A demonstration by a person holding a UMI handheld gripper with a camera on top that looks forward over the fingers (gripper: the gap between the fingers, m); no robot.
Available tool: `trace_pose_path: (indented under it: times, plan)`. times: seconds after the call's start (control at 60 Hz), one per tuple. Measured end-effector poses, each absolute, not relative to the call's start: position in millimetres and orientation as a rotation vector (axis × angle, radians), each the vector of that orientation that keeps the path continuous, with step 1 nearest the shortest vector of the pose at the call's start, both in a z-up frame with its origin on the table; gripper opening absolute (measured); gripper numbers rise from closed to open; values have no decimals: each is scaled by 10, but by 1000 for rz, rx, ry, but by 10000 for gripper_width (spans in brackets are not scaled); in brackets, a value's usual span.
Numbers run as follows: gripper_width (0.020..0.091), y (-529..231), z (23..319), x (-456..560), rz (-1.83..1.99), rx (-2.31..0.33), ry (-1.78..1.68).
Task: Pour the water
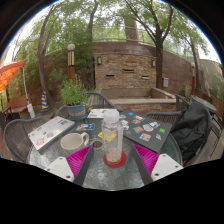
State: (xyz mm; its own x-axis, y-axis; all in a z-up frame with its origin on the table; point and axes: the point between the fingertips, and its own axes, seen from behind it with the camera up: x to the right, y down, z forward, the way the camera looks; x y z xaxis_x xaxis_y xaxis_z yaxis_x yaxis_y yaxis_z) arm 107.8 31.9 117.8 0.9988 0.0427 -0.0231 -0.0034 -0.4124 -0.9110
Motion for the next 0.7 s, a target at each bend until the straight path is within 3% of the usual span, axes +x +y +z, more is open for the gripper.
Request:
trace_pose_path:
  times: [0.267, 0.433, 0.7]
  plan:
    - [832, -1363, 1806, 670, -5, -2102, 37]
    - [825, -2318, 2017, 275, 16, -2211, 52]
    - [825, -3044, 2392, 114, 85, -2257, 93]
